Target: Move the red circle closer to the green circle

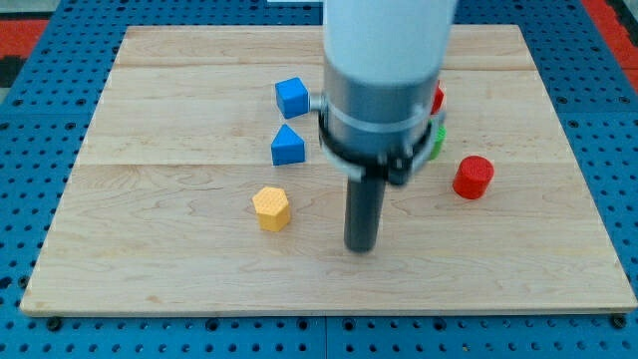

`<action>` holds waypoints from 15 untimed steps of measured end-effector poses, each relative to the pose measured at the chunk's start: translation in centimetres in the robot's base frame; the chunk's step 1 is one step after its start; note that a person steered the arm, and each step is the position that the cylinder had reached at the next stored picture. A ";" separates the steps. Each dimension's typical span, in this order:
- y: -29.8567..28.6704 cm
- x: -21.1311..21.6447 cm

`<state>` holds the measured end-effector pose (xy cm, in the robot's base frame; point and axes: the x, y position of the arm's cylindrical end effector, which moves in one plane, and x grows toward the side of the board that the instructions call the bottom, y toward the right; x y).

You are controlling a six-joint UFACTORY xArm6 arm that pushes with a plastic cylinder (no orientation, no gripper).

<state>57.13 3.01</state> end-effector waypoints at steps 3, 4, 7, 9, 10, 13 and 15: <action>-11.1 -3.9; -8.0 -4.3; 5.6 0.2; 9.7 0.2; 15.2 -1.7; 15.7 -8.2; 18.8 -11.3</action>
<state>45.86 21.78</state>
